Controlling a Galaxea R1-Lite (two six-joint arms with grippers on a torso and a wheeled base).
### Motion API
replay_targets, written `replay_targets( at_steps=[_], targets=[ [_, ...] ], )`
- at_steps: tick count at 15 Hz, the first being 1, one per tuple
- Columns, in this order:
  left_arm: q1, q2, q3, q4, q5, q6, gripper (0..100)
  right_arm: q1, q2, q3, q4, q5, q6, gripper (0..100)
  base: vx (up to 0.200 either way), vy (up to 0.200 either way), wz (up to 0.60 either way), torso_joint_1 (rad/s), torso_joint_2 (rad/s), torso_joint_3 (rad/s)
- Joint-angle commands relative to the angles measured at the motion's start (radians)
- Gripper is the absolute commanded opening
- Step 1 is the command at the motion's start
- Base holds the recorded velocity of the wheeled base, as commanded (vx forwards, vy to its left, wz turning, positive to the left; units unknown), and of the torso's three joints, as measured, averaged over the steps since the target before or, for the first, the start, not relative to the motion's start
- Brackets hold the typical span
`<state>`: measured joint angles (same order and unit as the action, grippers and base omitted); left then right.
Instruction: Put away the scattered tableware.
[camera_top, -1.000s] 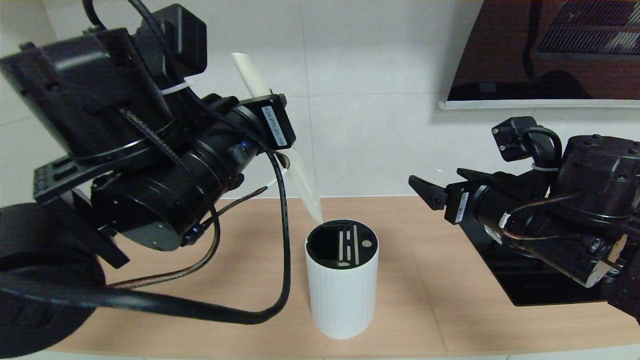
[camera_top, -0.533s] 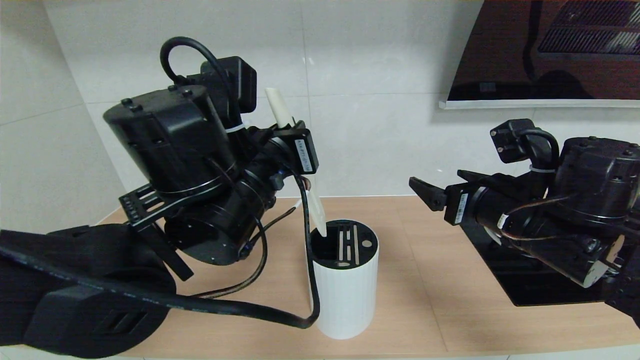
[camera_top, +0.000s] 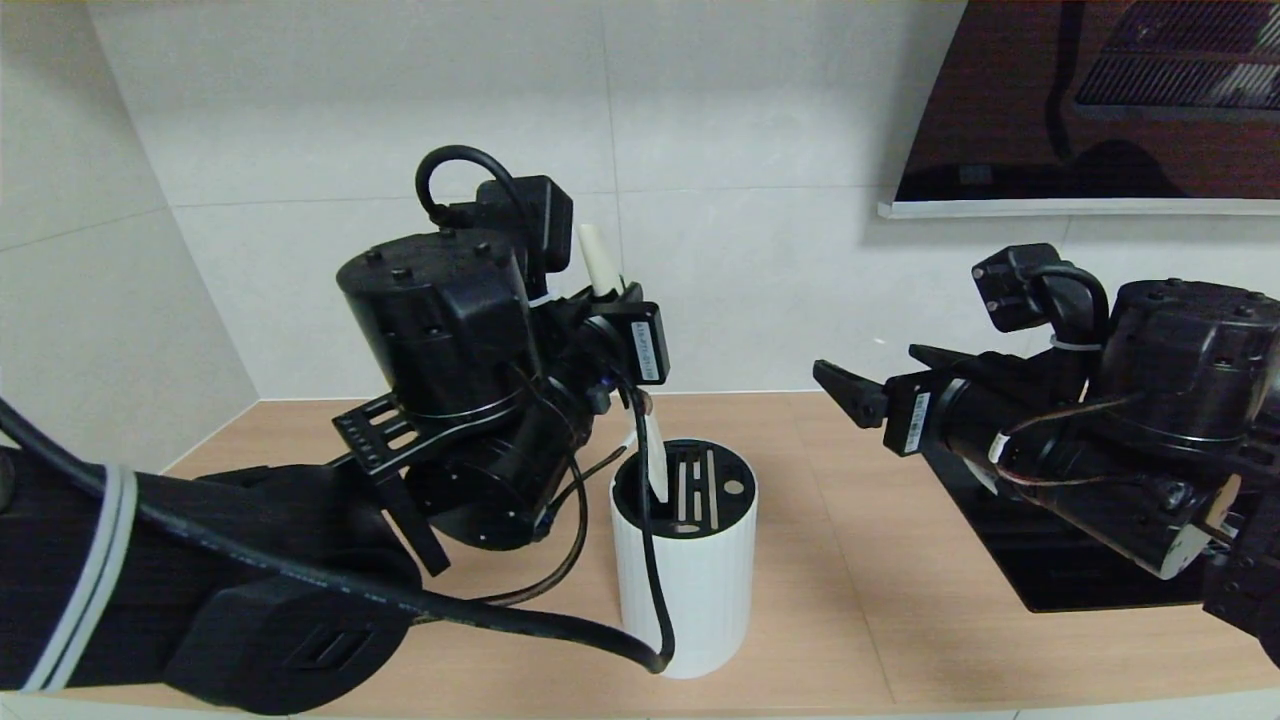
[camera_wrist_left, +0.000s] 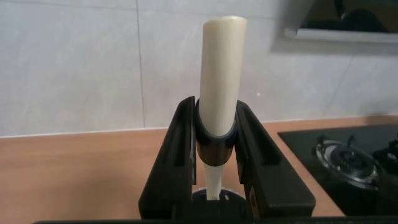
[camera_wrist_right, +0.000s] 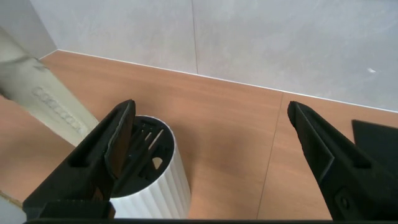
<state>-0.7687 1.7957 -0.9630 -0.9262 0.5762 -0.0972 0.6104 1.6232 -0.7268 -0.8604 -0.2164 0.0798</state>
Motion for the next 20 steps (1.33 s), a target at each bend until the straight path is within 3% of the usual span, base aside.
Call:
replay_targets(
  at_steps=[1, 20],
  targets=[
    [0.0, 0.037, 0.001, 0.0, 0.001, -0.004, 0, 0.0, 0.004, 0.004, 0.0, 0.0, 0.0, 100, 0.0, 0.0, 0.0, 0.0, 0.0, 0.0],
    [-0.026, 0.194, 0.044, 0.02, 0.004, -0.044, 0, 0.0, 0.007, 0.004, -0.002, 0.003, 0.0, 100, 0.0, 0.0, 0.0, 0.0, 0.0, 0.0]
  ],
)
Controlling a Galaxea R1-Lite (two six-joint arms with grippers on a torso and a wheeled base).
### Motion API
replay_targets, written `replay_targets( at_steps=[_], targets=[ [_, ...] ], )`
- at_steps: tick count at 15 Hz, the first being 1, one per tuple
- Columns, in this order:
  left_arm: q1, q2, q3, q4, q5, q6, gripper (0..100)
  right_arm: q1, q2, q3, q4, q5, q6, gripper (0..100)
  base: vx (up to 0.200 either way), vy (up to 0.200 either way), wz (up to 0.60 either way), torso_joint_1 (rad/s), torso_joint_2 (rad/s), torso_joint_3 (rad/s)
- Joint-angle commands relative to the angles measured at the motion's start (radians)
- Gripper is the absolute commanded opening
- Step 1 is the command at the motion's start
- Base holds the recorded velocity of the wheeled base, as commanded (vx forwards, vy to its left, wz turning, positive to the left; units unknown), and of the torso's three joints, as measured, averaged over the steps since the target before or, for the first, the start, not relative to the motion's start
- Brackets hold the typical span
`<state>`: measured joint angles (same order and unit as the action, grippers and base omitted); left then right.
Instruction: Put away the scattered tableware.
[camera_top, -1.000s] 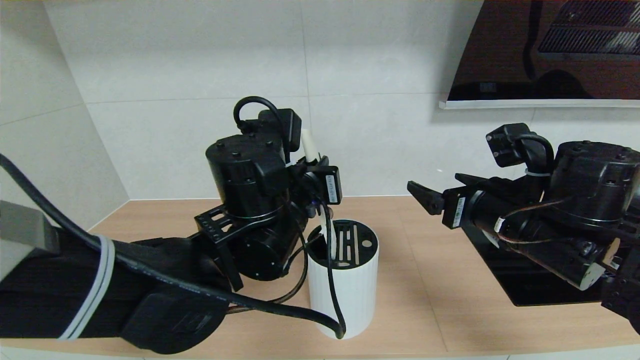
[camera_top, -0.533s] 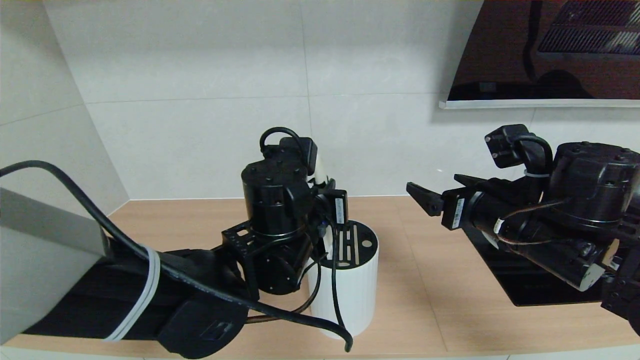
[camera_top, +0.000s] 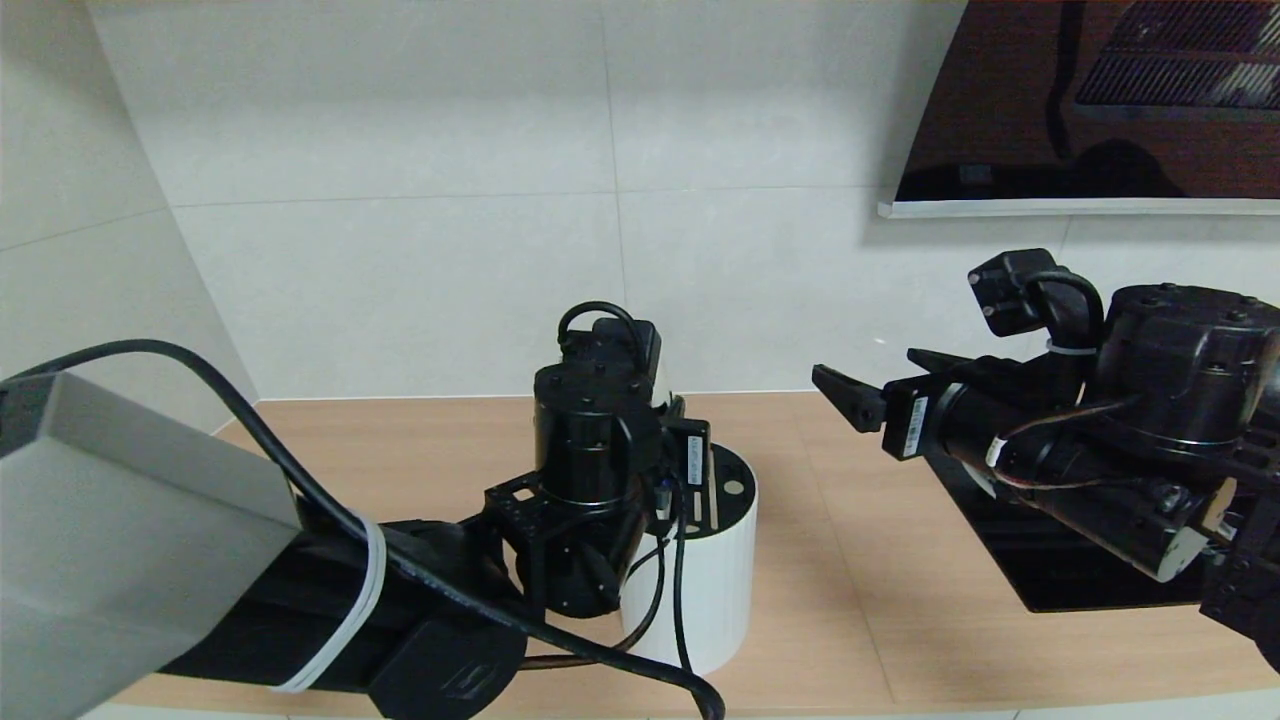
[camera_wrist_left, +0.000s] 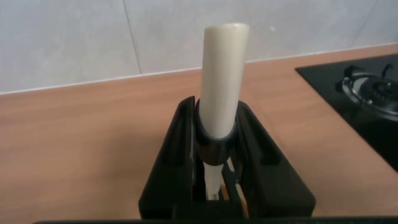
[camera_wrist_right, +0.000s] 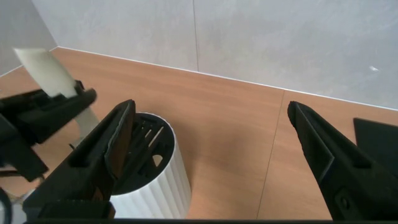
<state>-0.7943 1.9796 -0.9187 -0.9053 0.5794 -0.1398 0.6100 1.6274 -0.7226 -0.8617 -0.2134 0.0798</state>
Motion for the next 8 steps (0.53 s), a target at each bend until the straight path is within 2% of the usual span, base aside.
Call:
replay_targets(
  at_steps=[1, 3, 4, 8],
  targets=[
    [0.0, 0.013, 0.001, -0.001, 0.0, -0.001, 0, 0.001, 0.003, 0.0, 0.0, 0.0, 0.0, 100, 0.0, 0.0, 0.0, 0.0, 0.0, 0.0],
    [0.0, 0.01, 0.008, -0.001, 0.0, -0.001, 0, 0.001, 0.003, 0.0, 0.0, 0.0, 0.0, 100, 0.0, 0.0, 0.0, 0.0, 0.0, 0.0],
    [0.0, 0.007, 0.008, -0.003, 0.0, -0.001, 100, 0.001, 0.003, 0.0, 0.0, 0.0, 0.0, 100, 0.0, 0.0, 0.0, 0.0, 0.0, 0.0],
    [0.0, -0.007, 0.008, -0.001, 0.0, -0.001, 100, 0.001, 0.005, 0.0, 0.0, 0.0, 0.0, 100, 0.0, 0.0, 0.0, 0.0, 0.0, 0.0]
  ],
)
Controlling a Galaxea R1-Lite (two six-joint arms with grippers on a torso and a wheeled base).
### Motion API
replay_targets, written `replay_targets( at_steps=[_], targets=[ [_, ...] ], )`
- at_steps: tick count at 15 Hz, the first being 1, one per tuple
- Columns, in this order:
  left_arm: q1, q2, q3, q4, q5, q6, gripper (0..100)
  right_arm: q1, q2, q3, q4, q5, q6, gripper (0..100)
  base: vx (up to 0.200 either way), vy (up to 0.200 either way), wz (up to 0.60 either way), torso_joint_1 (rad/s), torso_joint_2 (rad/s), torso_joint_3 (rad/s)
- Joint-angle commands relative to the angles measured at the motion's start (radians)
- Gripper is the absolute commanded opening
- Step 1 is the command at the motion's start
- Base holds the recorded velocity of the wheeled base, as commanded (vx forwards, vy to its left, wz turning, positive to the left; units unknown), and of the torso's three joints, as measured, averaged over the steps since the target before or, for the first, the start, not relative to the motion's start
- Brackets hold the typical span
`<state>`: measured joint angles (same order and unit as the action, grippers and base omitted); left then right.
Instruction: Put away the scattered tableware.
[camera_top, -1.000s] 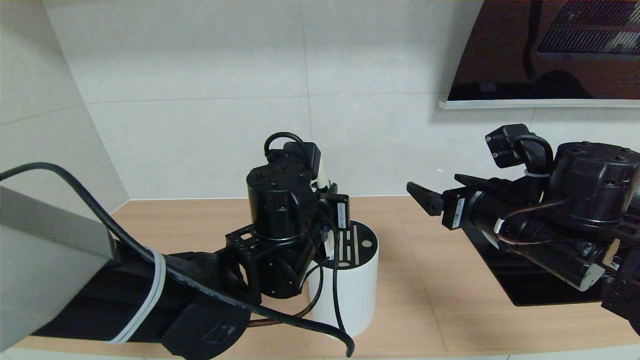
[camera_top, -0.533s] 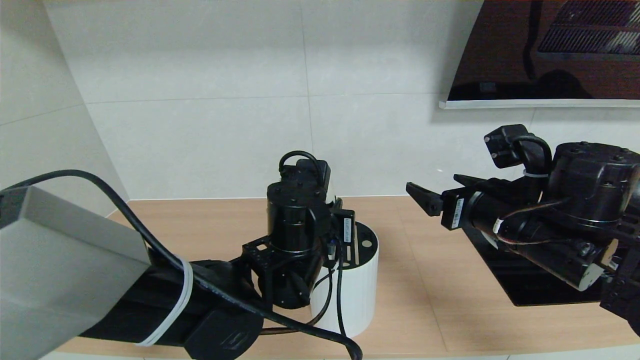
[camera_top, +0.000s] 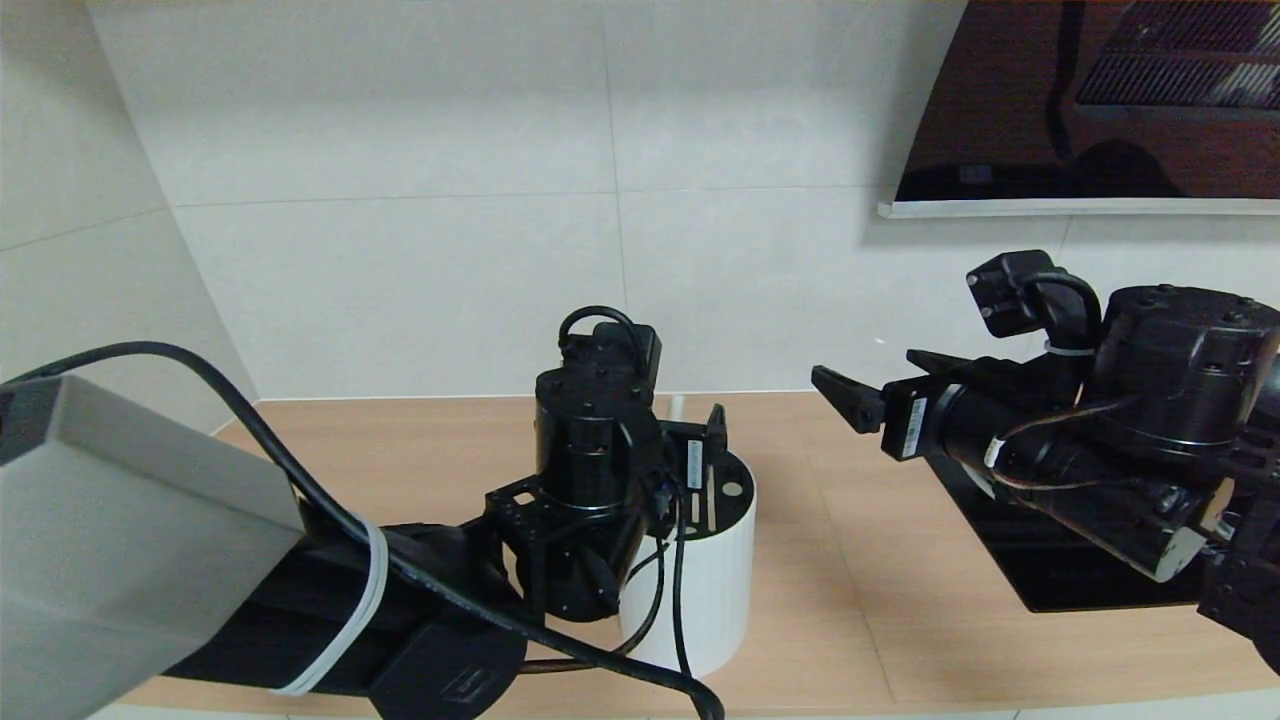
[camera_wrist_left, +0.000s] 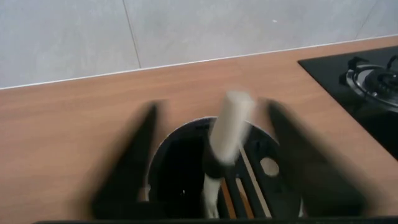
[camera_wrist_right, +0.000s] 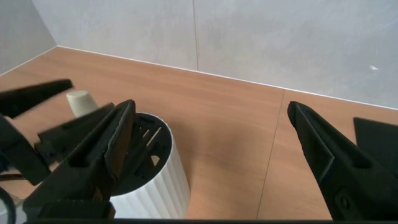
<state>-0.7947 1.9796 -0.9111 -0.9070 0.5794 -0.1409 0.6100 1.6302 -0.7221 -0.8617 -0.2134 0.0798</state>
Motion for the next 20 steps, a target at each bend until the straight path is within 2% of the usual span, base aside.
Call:
replay_targets(
  at_steps=[1, 5, 8, 9, 10, 11, 12, 14, 15, 16, 18, 20],
  targets=[
    [0.0, -0.005, 0.0, 0.0, 0.0, 0.0, 100, 0.001, 0.002, 0.001, 0.0, 0.0, 0.0, 100, 0.0, 0.0, 0.0, 0.0, 0.0, 0.0],
    [0.006, -0.082, 0.011, -0.001, 0.0, -0.002, 100, 0.001, -0.004, 0.0, 0.0, -0.004, 0.0, 100, 0.0, 0.0, 0.0, 0.0, 0.0, 0.0],
    [0.032, -0.321, 0.069, 0.008, -0.029, 0.0, 100, -0.021, -0.082, -0.003, -0.005, -0.006, -0.008, 100, 0.0, 0.0, 0.0, 0.0, 0.0, 0.0],
    [0.052, -0.401, 0.093, 0.022, -0.053, 0.0, 100, -0.032, -0.119, -0.003, -0.005, -0.006, -0.009, 100, 0.0, 0.0, 0.0, 0.0, 0.0, 0.0],
    [0.106, -0.519, 0.138, 0.056, -0.092, 0.0, 100, -0.041, -0.188, 0.004, -0.008, -0.012, -0.012, 100, 0.0, 0.0, 0.0, 0.0, 0.0, 0.0],
    [0.164, -0.617, 0.179, 0.097, -0.13, 0.0, 100, -0.049, -0.253, 0.032, -0.008, -0.021, -0.02, 100, 0.0, 0.0, 0.0, 0.0, 0.0, 0.0],
    [0.235, -0.713, 0.221, 0.158, -0.182, 0.0, 100, -0.102, -0.329, 0.064, 0.0, -0.015, -0.026, 100, 0.0, 0.0, 0.0, 0.0, 0.0, 0.0],
    [0.298, -0.933, 0.35, 0.269, -0.233, 0.0, 100, -0.156, -0.509, 0.184, 0.001, -0.014, -0.069, 100, 0.0, 0.0, 0.0, 0.0, 0.0, 0.0],
    [0.313, -0.987, 0.374, 0.298, -0.24, 0.003, 100, -0.173, -0.563, 0.214, 0.003, -0.014, -0.072, 100, 0.0, 0.0, 0.0, 0.0, 0.0, 0.0],
    [0.336, -1.142, 0.419, 0.384, -0.245, 0.006, 100, -0.22, -0.704, 0.296, 0.035, -0.012, -0.084, 100, 0.0, 0.0, 0.0, 0.0, 0.0, 0.0],
    [0.351, -1.358, 0.442, 0.568, -0.246, 0.009, 100, -0.282, -0.949, 0.334, 0.217, -0.012, -0.087, 100, 0.0, 0.0, 0.0, 0.0, 0.0, 0.0],
    [0.42, -1.555, 0.445, 0.784, -0.276, 0.009, 100, -0.342, -1.201, 0.332, 0.498, -0.009, -0.087, 100, 0.0, 0.0, 0.0, 0.0, 0.0, 0.0]
  ],
)
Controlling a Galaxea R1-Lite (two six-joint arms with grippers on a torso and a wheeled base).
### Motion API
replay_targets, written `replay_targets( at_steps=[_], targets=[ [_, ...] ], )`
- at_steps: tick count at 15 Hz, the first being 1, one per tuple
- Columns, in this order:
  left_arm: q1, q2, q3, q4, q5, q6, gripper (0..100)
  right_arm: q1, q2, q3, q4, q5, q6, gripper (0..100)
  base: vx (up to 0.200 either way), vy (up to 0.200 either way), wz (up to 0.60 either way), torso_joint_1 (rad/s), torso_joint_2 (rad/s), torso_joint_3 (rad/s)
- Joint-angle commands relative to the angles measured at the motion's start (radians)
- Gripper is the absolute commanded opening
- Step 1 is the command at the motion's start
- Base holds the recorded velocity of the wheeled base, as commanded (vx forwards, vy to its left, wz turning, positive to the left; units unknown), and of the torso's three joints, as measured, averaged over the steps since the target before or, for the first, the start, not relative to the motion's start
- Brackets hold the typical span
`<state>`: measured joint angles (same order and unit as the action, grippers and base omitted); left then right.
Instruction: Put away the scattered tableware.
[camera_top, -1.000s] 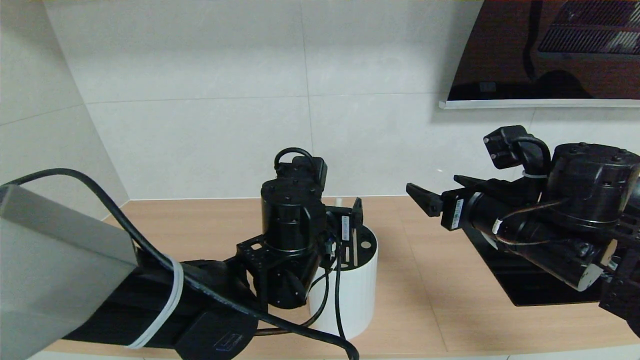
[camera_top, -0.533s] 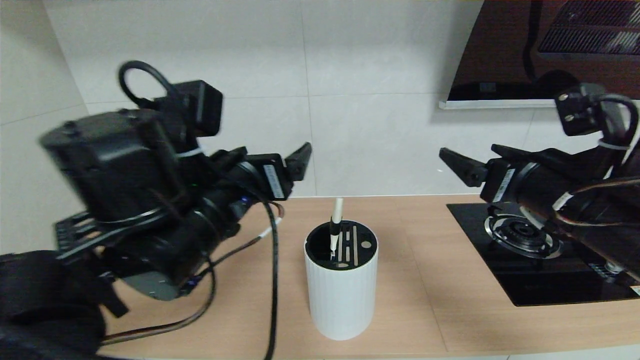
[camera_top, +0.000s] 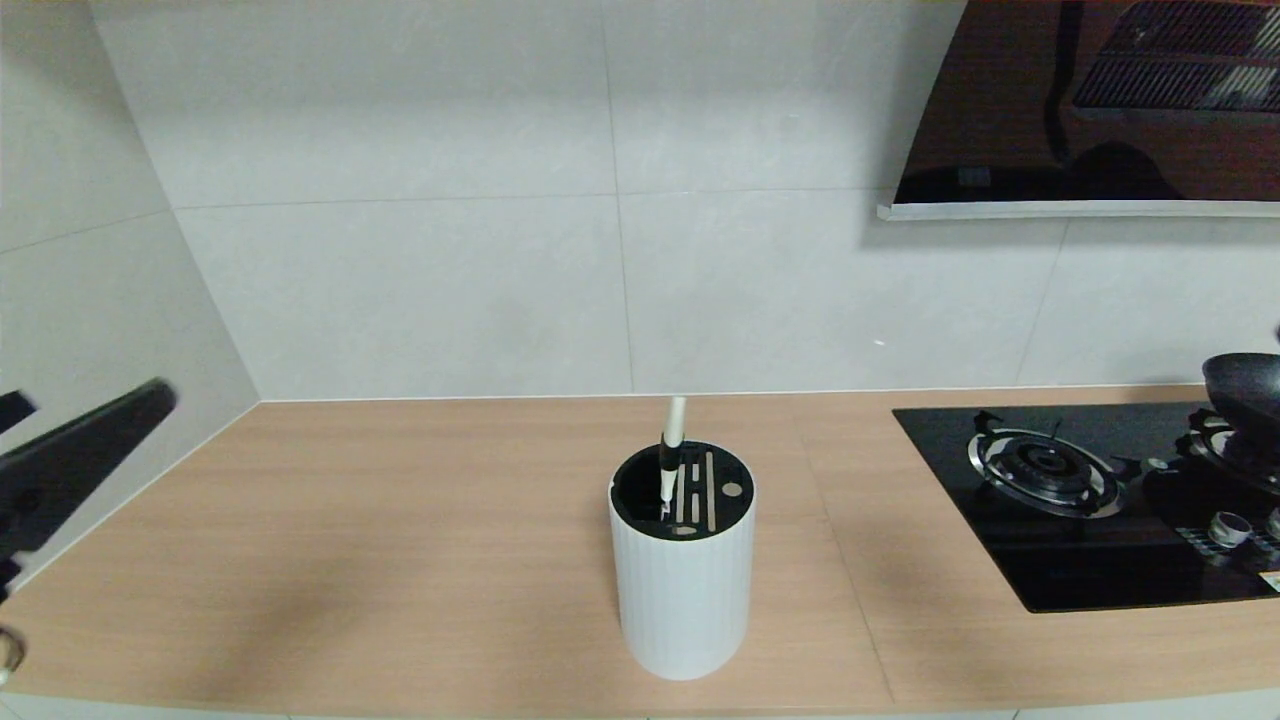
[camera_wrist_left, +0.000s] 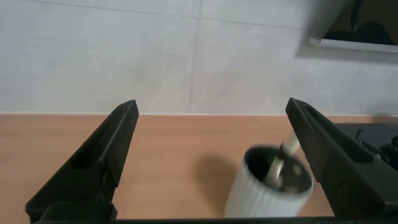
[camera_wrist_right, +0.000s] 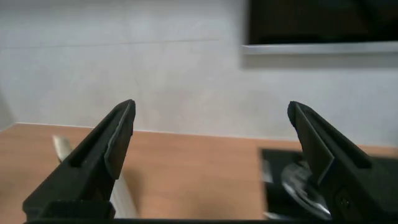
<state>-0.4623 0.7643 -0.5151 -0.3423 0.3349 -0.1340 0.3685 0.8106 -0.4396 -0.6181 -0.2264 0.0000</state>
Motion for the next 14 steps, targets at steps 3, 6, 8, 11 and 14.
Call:
replay_targets(
  at_steps=[3, 6, 8, 11, 14],
  targets=[
    [0.198, -0.542, 0.056, 0.388, -0.079, 0.008, 100, -0.157, -0.65, 0.03, 0.541, 0.001, -0.008, 100, 0.0, 0.0, 0.0, 0.0, 0.0, 0.0],
    [0.295, -0.669, 0.139, 0.398, -0.122, 0.057, 100, -0.215, -0.709, 0.03, 0.609, -0.008, -0.003, 100, 0.0, 0.0, 0.0, 0.0, 0.0, 0.0],
    [0.33, -0.666, 0.182, 0.367, -0.073, 0.05, 100, -0.284, -0.711, 0.045, 0.607, 0.001, -0.003, 100, 0.0, 0.0, 0.0, 0.0, 0.0, 0.0],
    [0.439, -0.72, 0.231, 0.348, -0.088, 0.06, 100, -0.367, -0.8, 0.139, 0.618, 0.065, -0.006, 100, 0.0, 0.0, 0.0, 0.0, 0.0, 0.0],
    [0.461, -0.764, 0.363, 0.327, -0.139, 0.125, 100, -0.37, -0.811, 0.277, 0.604, 0.065, -0.005, 100, 0.0, 0.0, 0.0, 0.0, 0.0, 0.0]
  ],
)
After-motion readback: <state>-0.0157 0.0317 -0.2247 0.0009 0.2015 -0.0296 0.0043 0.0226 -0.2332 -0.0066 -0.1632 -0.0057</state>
